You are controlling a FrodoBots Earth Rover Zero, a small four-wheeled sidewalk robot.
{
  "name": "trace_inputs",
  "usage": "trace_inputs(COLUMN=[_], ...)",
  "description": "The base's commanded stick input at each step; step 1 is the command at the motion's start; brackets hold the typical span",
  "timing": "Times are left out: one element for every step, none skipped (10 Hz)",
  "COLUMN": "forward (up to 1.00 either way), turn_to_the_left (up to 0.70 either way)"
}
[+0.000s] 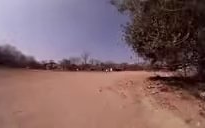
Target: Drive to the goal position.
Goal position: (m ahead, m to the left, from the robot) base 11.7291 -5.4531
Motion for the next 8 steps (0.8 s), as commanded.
trace_inputs(forward=[1.00,1.00,1.00,1.00,1.00,1.00,1.00,1.00], turn_to_the_left=[-0.02,-0.01,0.00,0.00,0.00,0.00,0.00,0.00])
